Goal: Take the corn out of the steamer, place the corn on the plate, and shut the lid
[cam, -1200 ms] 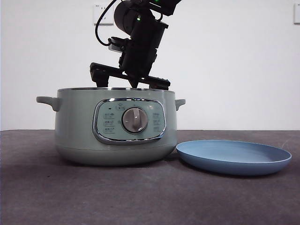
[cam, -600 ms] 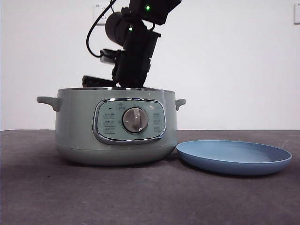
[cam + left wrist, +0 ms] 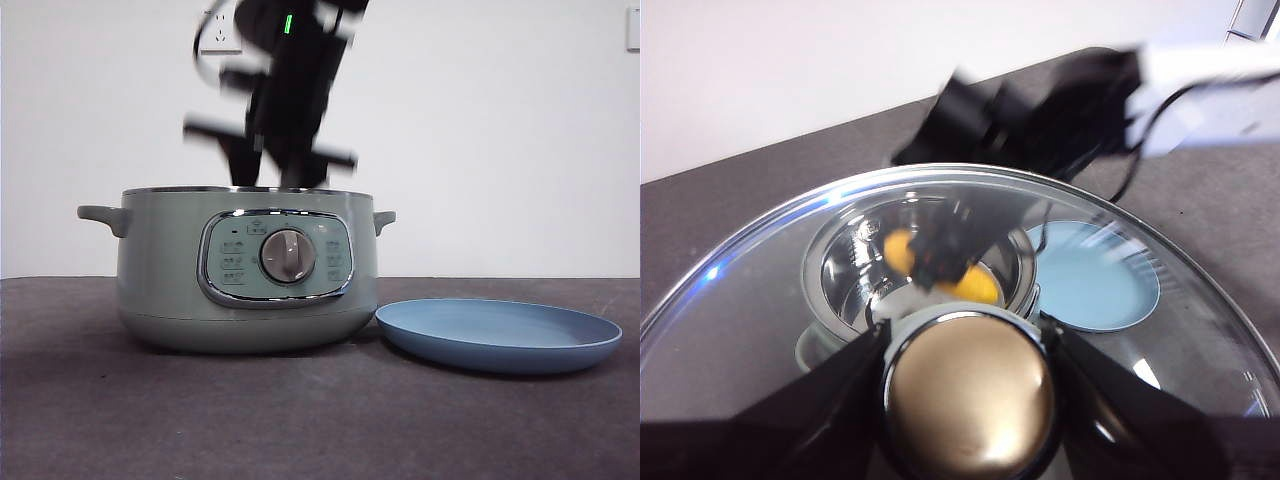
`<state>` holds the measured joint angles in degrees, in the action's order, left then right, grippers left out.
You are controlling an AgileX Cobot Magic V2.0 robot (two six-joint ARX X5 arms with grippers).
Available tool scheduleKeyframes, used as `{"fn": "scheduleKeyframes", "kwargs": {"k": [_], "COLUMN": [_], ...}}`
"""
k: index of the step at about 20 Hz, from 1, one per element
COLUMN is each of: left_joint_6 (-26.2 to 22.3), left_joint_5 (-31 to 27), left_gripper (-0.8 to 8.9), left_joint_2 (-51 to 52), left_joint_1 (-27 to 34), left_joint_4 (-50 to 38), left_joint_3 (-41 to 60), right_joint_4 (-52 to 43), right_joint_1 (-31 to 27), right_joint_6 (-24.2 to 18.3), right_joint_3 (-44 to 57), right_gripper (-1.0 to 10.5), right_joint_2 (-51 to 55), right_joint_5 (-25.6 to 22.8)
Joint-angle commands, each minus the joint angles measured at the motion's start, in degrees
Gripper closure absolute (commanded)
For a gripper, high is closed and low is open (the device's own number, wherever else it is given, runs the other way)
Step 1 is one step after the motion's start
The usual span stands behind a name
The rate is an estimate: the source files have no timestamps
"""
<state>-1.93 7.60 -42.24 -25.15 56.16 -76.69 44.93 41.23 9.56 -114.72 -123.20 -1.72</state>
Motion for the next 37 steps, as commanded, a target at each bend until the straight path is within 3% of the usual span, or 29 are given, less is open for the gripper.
{"fn": "scheduleKeyframes", "kwargs": {"k": [1, 3, 8, 12, 16, 20, 25, 30, 37], "left_joint_6": [-0.3, -0.3, -0.3, -0.3, -0.3, -0.3, -0.3, -0.3, 0.2], "left_joint_5": [0.0, 0.0, 0.0, 0.0, 0.0, 0.0, 0.0, 0.0, 0.1], "left_gripper": [8.22, 8.22, 8.22, 8.22, 8.22, 8.22, 8.22, 8.22, 8.22], "left_joint_2": [0.7, 0.7, 0.7, 0.7, 0.7, 0.4, -1.2, -2.6, -3.2], "left_joint_1": [0.1, 0.1, 0.1, 0.1, 0.1, 0.1, 0.1, 0.1, 0.1], "left_joint_4": [-2.5, -2.5, -2.5, -2.5, -2.5, -2.5, -2.5, -3.1, -5.6], "left_joint_3": [-0.3, -0.3, -0.3, -0.3, -0.3, -0.3, -0.3, -0.3, -0.3], "right_joint_4": [-0.5, 2.8, 14.8, 14.3, 5.4, -10.2, -24.2, -33.2, -36.7], "right_joint_1": [0.0, -1.1, -8.9, -15.3, -18.3, -18.4, -18.8, -20.9, -22.6], "right_joint_6": [-3.0, -4.4, -6.7, -7.1, -6.4, -3.4, -1.4, -1.2, -1.2], "right_joint_3": [0.0, 0.0, 0.2, 6.6, 22.8, 40.3, 54.9, 62.0, 62.2], "right_gripper": [9.6, 9.6, 9.6, 9.6, 9.6, 9.6, 9.6, 9.6, 9.6], "right_joint_2": [8.6, 16.3, 25.7, 28.4, 29.9, 29.9, 29.9, 28.9, 23.4], "right_joint_5": [-1.0, -6.3, -6.0, -1.1, 0.5, 3.4, 3.3, 3.2, 3.3]}}
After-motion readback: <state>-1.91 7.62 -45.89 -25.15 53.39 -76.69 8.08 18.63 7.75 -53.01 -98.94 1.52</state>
